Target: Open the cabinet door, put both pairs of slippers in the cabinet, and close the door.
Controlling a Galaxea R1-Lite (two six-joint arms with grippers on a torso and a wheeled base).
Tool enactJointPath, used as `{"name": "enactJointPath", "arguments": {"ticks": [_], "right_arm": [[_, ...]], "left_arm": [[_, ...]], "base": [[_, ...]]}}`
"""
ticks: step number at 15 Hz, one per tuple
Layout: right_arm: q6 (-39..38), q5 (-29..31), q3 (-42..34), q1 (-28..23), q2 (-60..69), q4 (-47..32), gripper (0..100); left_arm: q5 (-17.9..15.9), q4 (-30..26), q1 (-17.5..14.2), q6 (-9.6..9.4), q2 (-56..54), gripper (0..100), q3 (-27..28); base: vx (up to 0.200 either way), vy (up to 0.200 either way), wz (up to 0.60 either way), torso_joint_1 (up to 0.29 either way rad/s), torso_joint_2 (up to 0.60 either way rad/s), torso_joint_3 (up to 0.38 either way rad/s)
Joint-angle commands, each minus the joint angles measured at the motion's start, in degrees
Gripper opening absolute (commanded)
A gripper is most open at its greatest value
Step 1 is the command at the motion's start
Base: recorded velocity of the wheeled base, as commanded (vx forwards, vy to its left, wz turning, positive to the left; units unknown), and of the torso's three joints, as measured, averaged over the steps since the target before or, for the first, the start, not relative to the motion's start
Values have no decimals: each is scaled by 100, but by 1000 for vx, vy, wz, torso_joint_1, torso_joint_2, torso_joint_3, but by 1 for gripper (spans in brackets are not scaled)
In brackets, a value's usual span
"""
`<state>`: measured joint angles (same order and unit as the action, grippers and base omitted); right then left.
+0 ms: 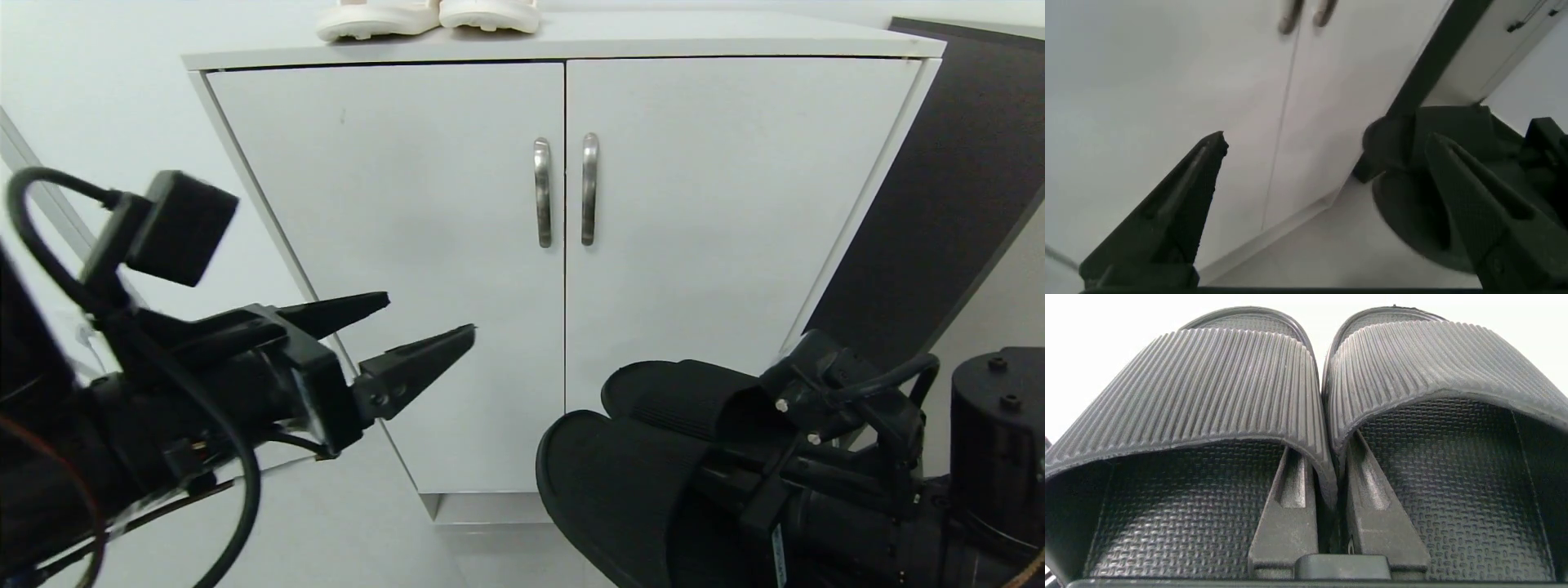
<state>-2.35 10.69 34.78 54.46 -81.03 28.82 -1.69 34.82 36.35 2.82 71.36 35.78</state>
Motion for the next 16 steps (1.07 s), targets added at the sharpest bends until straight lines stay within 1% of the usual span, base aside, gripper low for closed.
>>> {"name": "enactJointPath", "arguments": {"ticks": [1,3,4,5,6,7,8,9,10,11,12,13,14,16], "right_arm": [[-2,-58,-15,4,-18,1,0],[-2,-129,-77,4,-27,1,0],[-2,-137,-85,4,-36,10,0],[7,-137,-94,4,-36,10,0],[7,-137,-94,12,0,1,0],[7,-137,-94,12,35,1,0],[7,-137,-103,12,17,1,0],[7,-146,-129,12,0,-8,0],[7,-155,-173,12,-9,1,0],[7,-234,-200,12,-18,10,0],[7,-392,-226,12,-27,1,0],[7,-419,-235,12,-53,1,0],[24,-419,-244,12,-80,10,0],[112,-419,-261,12,-62,10,0]], "left_arm": [[29,104,381,96,783,100,254],[-15,113,689,369,1090,100,641],[-147,104,768,404,1240,100,913],[-332,78,768,404,1345,100,1115],[-499,34,768,413,1556,100,1476],[-551,-36,768,413,1714,100,1713],[-727,-159,759,413,1934,100,2038],[-929,-274,759,439,2057,100,2232],[-1061,-326,751,457,2092,100,2328],[-1395,-423,742,527,2119,100,2513],[-1878,-616,689,729,2110,100,2820],[-2107,-766,663,922,2110,100,3040],[-2230,-924,645,1081,2145,100,3295],[-2142,-1135,540,1098,2435,100,3822]], "base": [[0,0,0,0,0,0],[0,0,0,0,0,0],[0,0,0,0,0,0],[0,0,0,0,0,0],[0,0,0,0,0,0],[0,0,0,0,0,0],[0,0,0,0,0,0],[0,0,0,0,0,0],[0,0,0,0,0,0],[0,0,0,0,0,0],[0,0,0,0,0,0],[0,0,0,0,0,0],[0,0,0,0,0,0],[0,0,0,0,0,0]]}}
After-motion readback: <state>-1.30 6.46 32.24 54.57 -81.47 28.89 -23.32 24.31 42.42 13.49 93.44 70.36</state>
